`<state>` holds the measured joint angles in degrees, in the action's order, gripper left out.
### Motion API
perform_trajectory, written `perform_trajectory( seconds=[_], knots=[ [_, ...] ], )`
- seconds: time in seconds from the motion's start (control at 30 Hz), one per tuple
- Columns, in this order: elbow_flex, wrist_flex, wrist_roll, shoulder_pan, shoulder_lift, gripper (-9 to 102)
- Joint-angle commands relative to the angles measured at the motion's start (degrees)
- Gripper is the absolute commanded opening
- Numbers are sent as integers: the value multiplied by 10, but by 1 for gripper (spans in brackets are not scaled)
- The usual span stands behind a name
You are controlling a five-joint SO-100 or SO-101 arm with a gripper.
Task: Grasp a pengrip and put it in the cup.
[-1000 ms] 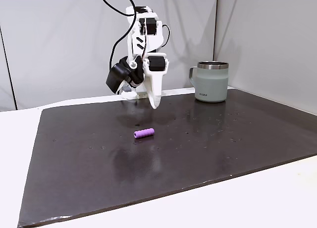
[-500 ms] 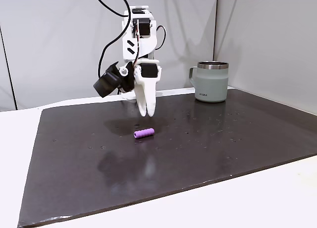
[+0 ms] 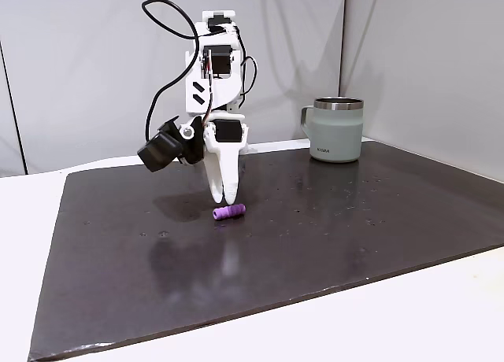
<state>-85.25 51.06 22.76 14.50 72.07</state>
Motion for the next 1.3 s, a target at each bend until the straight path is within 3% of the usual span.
perform_trajectory(
  seconds=[0.0,0.2,0.47,0.6,0.8,1.27],
  knots=[
    [51,-21,7,7,-5,23],
    [66,-31,25,2,-54,22],
    [98,46,63,-16,-106,15],
    [112,73,59,-14,-115,0],
    [143,129,23,-9,-116,0],
    [109,345,-29,-105,221,0]
  ],
)
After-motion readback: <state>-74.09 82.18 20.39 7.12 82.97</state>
